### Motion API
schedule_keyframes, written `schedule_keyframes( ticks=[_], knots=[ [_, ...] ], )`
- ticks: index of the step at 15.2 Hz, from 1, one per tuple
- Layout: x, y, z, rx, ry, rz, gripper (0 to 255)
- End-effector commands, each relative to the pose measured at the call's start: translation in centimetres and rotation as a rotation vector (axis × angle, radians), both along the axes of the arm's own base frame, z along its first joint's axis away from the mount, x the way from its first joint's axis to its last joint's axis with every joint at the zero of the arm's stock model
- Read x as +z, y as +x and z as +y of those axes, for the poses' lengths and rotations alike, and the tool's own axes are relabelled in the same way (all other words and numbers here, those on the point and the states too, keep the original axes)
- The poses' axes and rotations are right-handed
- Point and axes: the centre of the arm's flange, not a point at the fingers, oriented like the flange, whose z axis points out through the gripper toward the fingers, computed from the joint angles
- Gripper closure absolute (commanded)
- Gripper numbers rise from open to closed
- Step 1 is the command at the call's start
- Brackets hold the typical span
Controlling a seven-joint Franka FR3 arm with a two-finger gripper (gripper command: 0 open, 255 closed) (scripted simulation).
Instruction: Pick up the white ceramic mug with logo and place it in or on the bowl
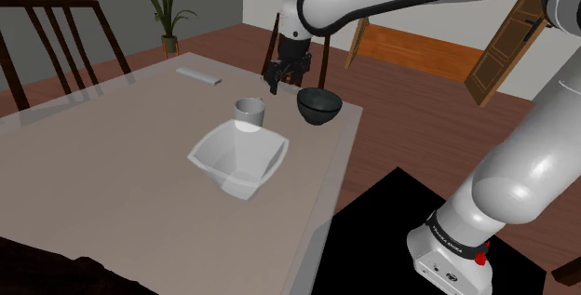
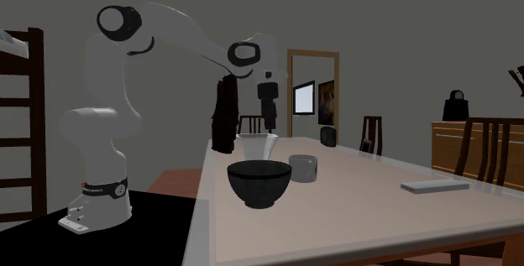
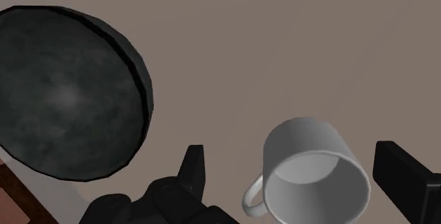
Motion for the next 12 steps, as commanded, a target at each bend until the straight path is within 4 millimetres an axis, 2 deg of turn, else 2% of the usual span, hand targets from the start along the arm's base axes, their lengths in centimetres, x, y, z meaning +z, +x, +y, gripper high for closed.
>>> schedule_keyframes(
  ticks=[1,12],
  knots=[
    [-1.6,1.6,1.6,-0.005,0.002,0.008,0],
    [-9.5,11.3,9.5,-0.028,0.012,0.047,0]
  ],
)
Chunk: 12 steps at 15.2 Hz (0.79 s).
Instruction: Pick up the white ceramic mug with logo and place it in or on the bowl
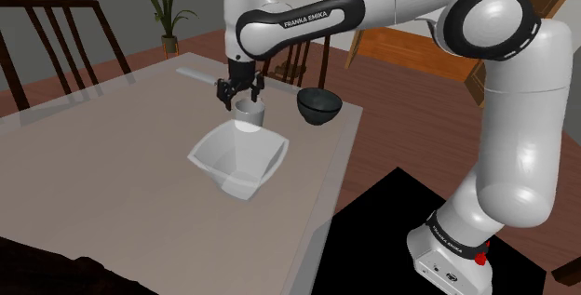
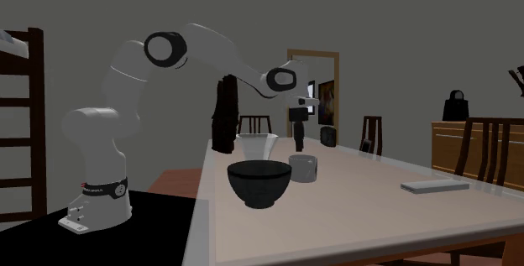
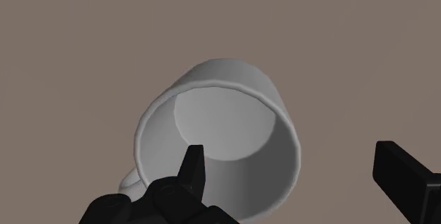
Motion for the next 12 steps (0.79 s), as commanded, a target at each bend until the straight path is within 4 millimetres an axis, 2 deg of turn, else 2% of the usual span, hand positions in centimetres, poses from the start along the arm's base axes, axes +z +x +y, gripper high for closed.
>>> schedule_keyframes(
  ticks=[1,8,12],
  knots=[
    [-1.2,1.4,0.8,-0.003,0.0,0.004,0],
    [-5.2,1.6,0.6,-0.003,0.0,0.004,0],
    [-5.2,1.6,0.6,-0.003,0.0,0.004,0]
  ],
)
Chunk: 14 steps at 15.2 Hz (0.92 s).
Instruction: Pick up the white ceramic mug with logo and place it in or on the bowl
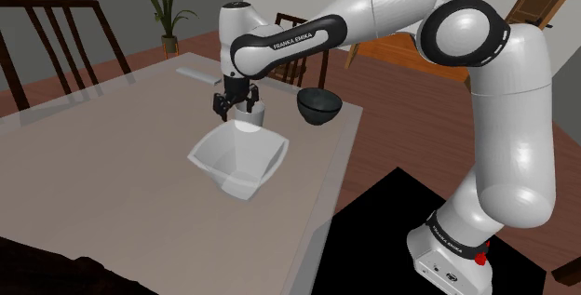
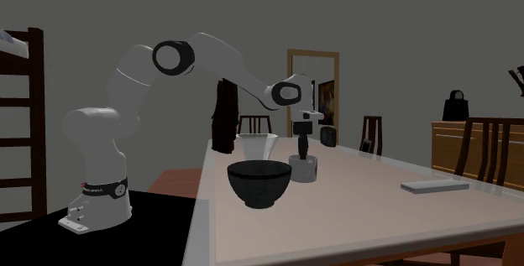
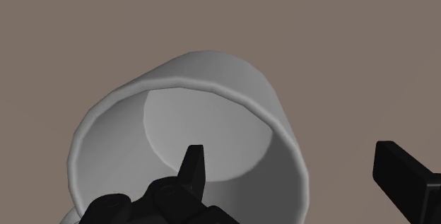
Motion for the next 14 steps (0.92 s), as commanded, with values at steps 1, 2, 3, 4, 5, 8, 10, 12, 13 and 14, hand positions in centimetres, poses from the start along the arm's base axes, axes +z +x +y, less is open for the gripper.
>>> schedule_keyframes(
  ticks=[1,2,3,4,5,8,10,12,13,14],
  knots=[
    [-0.02,0.0,0.0,0.0,0.0,0.0,0],
    [-0.02,0.0,0.0,0.0,0.0,0.0,0],
    [-0.01,0.0,0.0,0.0,0.0,0.0,0],
    [-0.02,0.0,0.0,0.0,0.0,0.0,0],
    [-0.02,0.0,0.0,0.0,0.0,0.0,255],
    [-0.02,0.0,0.0,0.0,0.0,0.0,255],
    [-0.02,0.0,0.0,0.0,0.0,0.0,255],
    [-0.02,0.0,-0.01,0.0,0.0,0.0,255],
    [-0.02,0.0,-0.01,0.0,0.0,0.0,255],
    [-0.02,0.0,0.0,0.0,0.0,0.0,255]
  ],
)
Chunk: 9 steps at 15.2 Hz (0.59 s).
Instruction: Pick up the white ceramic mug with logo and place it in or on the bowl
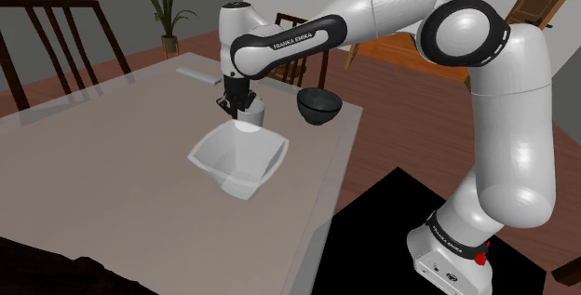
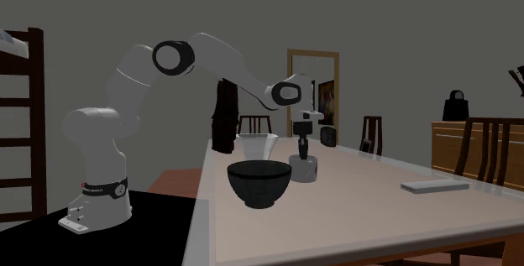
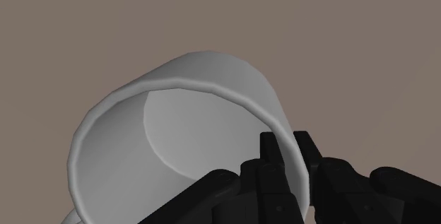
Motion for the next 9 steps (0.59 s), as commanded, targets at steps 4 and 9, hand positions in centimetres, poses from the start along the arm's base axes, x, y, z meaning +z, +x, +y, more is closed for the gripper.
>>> schedule_keyframes(
  ticks=[4,9],
  knots=[
    [2.1,0.0,0.0,0.0,0.0,0.0,255],
    [4.7,0.0,0.0,0.0,0.0,0.0,255]
  ],
)
